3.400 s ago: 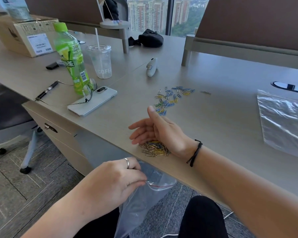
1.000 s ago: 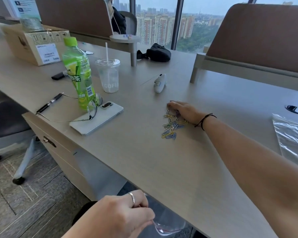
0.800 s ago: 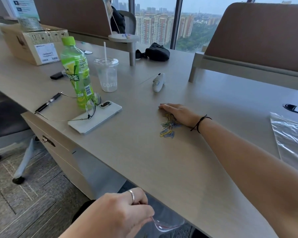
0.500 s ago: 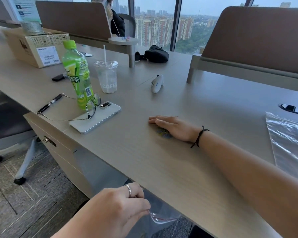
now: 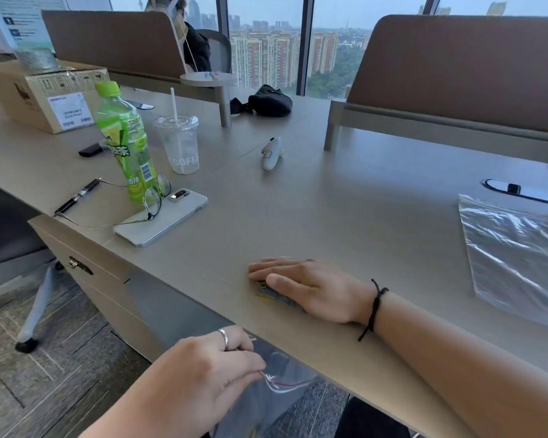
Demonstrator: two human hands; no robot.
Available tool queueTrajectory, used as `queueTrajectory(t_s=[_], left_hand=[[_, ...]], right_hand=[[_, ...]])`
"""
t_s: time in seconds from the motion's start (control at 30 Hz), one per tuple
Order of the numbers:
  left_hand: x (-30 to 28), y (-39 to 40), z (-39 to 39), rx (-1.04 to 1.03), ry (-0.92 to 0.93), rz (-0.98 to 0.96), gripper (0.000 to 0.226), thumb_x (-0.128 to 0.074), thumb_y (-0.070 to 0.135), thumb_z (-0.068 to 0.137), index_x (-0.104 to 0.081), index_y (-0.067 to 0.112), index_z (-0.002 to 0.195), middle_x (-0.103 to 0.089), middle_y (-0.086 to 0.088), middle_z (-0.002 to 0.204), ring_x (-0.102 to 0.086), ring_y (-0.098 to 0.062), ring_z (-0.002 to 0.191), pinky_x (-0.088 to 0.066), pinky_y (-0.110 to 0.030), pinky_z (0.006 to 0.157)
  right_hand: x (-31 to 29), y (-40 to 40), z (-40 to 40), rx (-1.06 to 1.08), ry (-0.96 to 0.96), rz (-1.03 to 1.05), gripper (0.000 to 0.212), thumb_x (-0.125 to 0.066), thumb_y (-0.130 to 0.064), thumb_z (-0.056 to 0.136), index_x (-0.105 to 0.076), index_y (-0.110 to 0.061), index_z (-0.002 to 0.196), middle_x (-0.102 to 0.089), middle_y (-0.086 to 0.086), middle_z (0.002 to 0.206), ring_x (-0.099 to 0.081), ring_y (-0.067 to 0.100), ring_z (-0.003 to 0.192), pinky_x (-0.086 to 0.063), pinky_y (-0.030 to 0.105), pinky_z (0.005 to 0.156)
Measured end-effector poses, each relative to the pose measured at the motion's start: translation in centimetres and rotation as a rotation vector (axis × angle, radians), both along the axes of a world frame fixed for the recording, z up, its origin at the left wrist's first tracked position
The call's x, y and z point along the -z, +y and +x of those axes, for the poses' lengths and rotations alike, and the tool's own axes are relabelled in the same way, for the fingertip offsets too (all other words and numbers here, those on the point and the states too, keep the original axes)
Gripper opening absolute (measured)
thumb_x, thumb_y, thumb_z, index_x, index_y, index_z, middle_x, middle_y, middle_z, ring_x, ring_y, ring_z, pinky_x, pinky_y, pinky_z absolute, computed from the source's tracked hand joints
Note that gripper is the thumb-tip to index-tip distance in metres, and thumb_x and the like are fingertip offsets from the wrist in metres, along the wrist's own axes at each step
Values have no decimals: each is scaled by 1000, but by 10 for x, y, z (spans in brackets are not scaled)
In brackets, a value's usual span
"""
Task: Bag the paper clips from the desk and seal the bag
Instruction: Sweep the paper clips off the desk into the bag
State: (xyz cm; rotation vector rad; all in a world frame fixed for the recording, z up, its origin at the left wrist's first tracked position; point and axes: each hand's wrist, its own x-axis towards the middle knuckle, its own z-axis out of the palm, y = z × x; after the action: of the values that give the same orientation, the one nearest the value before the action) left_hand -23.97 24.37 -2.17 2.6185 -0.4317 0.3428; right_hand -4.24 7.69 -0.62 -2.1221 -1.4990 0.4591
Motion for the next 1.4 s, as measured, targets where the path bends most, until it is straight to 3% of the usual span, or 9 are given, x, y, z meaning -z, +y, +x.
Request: queueTrajectory(t_s=[0.13, 0.23, 0.3, 0.43, 0.63, 0.77, 0.93, 1.17, 1.4], left_hand=[[-1, -3, -1, 2, -4, -4, 16, -56, 44, 96, -69, 35, 101, -58, 18, 94, -59, -4, 65, -51, -22, 56], [-3, -6, -1, 0, 6, -9, 18, -55, 43, 96, -70, 35, 100, -58, 18, 93, -60, -4, 66, -51, -22, 57], [-5, -7, -2, -8, 10, -3, 19, -54, 43, 95, -71, 35, 99, -58, 19, 93, -60, -2, 66, -51, -21, 58], [-4, -9, -5, -17, 24, -13, 20, -54, 43, 96, -72, 34, 99, -59, 20, 96, -60, 1, 69, -51, -20, 61], [-3, -12, -6, -38, 24, -36, 20, -53, 45, 96, -69, 35, 102, -60, 18, 96, -61, -1, 69, -52, -22, 60], [-4, -13, -6, -29, 35, -30, 20, -55, 43, 94, -72, 34, 100, -60, 19, 96, -60, 1, 71, -52, -21, 61], [-6, -11, -7, -37, 43, -35, 22, -54, 42, 94, -73, 33, 98, -61, 18, 93, -60, 1, 71, -51, -21, 60], [-8, -12, -6, -33, 33, -35, 21, -55, 40, 95, -73, 30, 97, -61, 15, 93, -62, -4, 73, -52, -24, 62], [-9, -10, -7, -39, 42, -40, 19, -57, 37, 95, -75, 29, 97, -60, 18, 95, -62, 0, 73, -51, -21, 65]], right_hand=[[-1, -8, -26, 102, 104, 98, 47, -32, -49, 103, -51, -29, 141, -53, -16, 143, -45, -3, 133, -34, 29, 113], [0, -13, -30, 287, 439, 429, 46, -37, -48, 99, -53, -29, 138, -59, -9, 137, -49, 0, 130, -33, 28, 114], [-2, -22, -25, 459, 588, 608, 47, -37, -54, 97, -56, -27, 131, -65, -3, 129, -57, 5, 124, -36, 32, 114], [-2, -43, -32, 653, 702, 687, 46, -41, -50, 90, -69, -18, 109, -75, 8, 107, -69, 18, 105, -48, 42, 104], [-5, -62, -44, 775, 15, 342, 25, -55, -35, 97, -76, -23, 93, -76, -8, 89, -68, 7, 86, -51, 30, 83], [-4, -67, -57, 626, -223, 222, 15, -62, -25, 94, -77, -25, 97, -68, -14, 95, -63, 5, 83, -48, 22, 79], [-8, -71, -72, 466, -172, 143, 20, -62, -16, 92, -77, -27, 101, -63, -17, 97, -59, 0, 79, -39, 6, 73], [-15, -57, -93, 290, -81, 102, 21, -61, -14, 92, -76, -26, 97, -61, -12, 98, -59, 6, 86, -46, 16, 74], [-25, -51, -83, 349, -76, 151, 26, -70, -9, 85, -75, -28, 102, -59, -19, 84, -56, -3, 75, -39, 6, 66]])
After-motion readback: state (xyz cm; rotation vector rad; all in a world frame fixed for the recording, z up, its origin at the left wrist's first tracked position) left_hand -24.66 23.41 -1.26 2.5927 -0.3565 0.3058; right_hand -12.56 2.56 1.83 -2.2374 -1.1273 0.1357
